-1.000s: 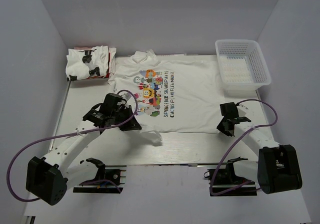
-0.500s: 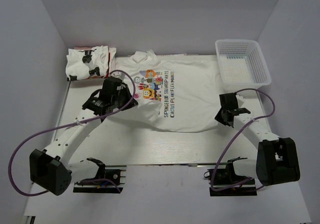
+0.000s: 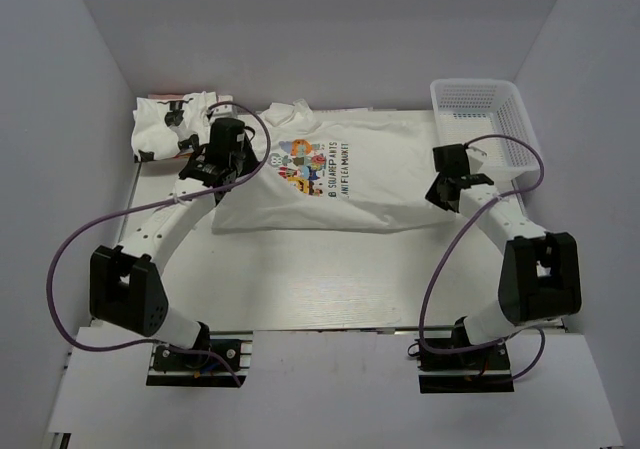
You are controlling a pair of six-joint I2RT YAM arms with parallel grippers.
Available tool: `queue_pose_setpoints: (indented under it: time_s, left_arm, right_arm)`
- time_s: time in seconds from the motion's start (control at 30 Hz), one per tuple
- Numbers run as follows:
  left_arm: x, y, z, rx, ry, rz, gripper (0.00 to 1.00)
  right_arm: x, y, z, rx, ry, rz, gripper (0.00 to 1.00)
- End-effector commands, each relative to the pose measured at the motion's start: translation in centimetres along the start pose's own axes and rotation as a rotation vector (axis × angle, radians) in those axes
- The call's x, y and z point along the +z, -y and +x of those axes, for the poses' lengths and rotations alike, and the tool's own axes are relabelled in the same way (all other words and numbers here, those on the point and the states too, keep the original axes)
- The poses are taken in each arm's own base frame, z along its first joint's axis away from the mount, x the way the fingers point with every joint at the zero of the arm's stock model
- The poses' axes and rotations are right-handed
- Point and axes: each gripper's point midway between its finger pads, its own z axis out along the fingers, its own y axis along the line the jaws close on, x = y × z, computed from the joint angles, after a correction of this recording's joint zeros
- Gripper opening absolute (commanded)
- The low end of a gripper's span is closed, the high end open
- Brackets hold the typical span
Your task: Fold and stack the t-shirts
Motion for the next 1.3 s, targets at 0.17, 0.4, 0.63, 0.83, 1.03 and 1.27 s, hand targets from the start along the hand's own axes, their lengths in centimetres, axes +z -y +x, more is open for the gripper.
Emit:
queue_pose_setpoints:
  time_s: [0.17, 0.4, 0.63, 0.83, 1.03, 1.27]
  left_arm:
    - [5.1, -1.4, -6.8, 0.088, 0.176, -0.046, 0.0]
    - [13.2, -2.2, -6.4, 0.146, 0.13, -0.006, 0.99]
    - [13.9, -2.8, -5.6, 0.134, 0.021, 0.014, 0.99]
    - [9.3, -3.2, -1.6, 0.057, -0.019, 0.082, 0.99]
    - [9.1, -3.6, 4.7, -0.007, -0.133, 0.145, 0.99]
    - [10.0, -5.6, 10.8, -0.038, -0.306, 0.098, 0.99]
  right_arm:
    - [2.3, -1.9, -4.6, 0.005, 0.052, 0.059, 0.0]
    - [3.8, -3.3, -5.1, -0.018, 0.012, 0.068, 0.49]
    - [2.2, -4.8, -2.6, -0.084, -0.04, -0.071, 0.9]
    - [0.1, -6.8, 0.2, -0.152, -0.051, -0.218, 0.9]
    - [2.2, -9.5, 2.3, -0.217, -0.084, -0.299, 0.9]
    - [5.8, -9.5, 5.2, -0.225, -0.146, -0.259, 0.9]
